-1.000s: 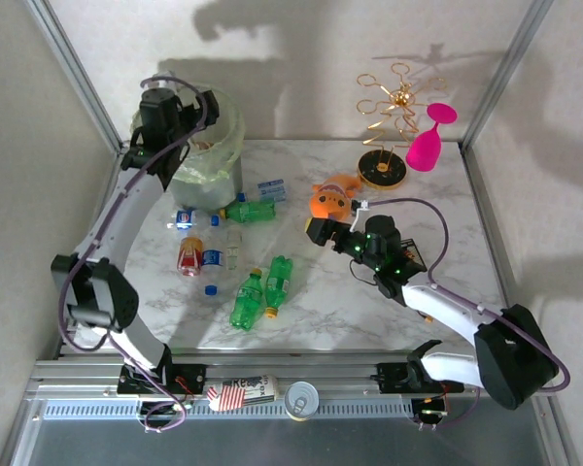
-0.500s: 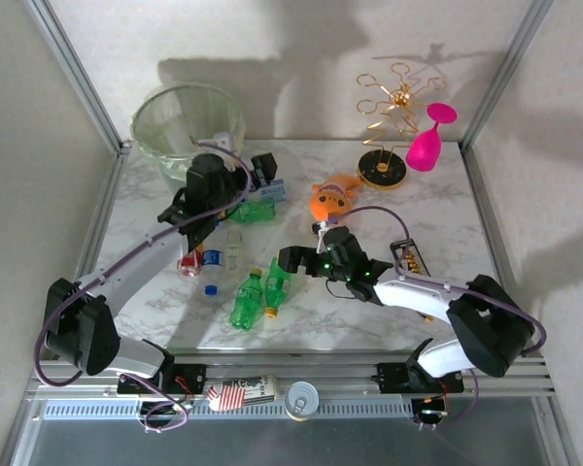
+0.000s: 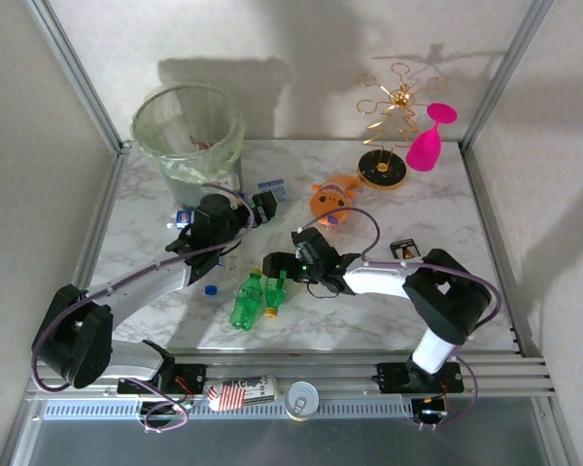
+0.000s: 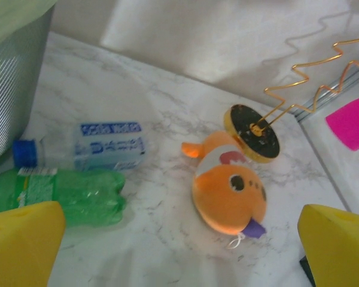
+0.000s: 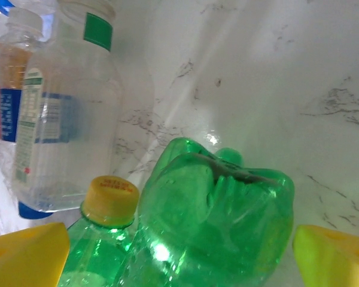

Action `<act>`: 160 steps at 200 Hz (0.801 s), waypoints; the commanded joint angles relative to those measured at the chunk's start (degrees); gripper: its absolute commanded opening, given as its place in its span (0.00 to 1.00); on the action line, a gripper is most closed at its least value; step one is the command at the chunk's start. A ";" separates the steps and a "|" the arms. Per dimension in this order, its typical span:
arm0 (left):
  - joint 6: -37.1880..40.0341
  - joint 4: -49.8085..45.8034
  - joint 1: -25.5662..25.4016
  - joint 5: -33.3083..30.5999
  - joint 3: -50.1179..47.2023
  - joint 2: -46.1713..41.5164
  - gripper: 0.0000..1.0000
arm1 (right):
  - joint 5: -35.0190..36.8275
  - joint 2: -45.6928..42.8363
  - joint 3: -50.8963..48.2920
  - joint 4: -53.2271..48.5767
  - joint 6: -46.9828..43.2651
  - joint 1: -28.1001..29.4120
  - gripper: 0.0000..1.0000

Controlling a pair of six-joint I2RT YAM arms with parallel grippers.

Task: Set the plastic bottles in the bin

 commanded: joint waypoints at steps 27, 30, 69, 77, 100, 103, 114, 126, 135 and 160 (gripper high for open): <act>-2.68 5.17 -0.24 -3.81 -5.54 -3.25 1.00 | 0.43 5.64 5.53 -2.91 1.72 0.37 0.91; -2.76 5.32 -0.24 -3.79 -5.65 -3.27 1.00 | 0.42 5.95 5.68 -2.96 1.71 0.36 0.90; -2.93 5.32 -0.15 -4.12 -6.06 -3.08 1.00 | 0.17 7.61 6.85 -3.15 2.62 0.43 0.75; -2.83 5.29 -0.15 -4.08 -5.97 -3.04 1.00 | 0.11 7.70 6.85 -2.84 2.76 0.42 0.72; -3.08 5.67 -0.15 -3.95 -5.88 -2.85 1.00 | 0.18 7.64 6.51 -2.37 3.16 0.38 0.66; -3.12 5.62 -0.15 -3.90 -5.88 -2.77 1.00 | 0.12 7.72 6.43 -2.28 3.20 0.38 0.64; -3.28 5.72 -0.15 -3.79 -5.88 -2.73 1.00 | 0.16 7.55 6.16 -2.09 3.16 0.34 0.63; -3.47 5.79 -0.15 -3.52 -5.88 -2.56 1.00 | 0.04 7.22 5.82 -1.85 2.96 0.30 0.60; -3.65 5.87 -0.15 -3.26 -5.80 -2.55 1.00 | 0.21 6.71 5.55 -1.75 2.73 0.26 0.59; -4.17 6.17 -0.15 -2.22 -5.75 -2.33 1.00 | 0.93 3.97 3.95 -0.41 1.73 -0.64 0.56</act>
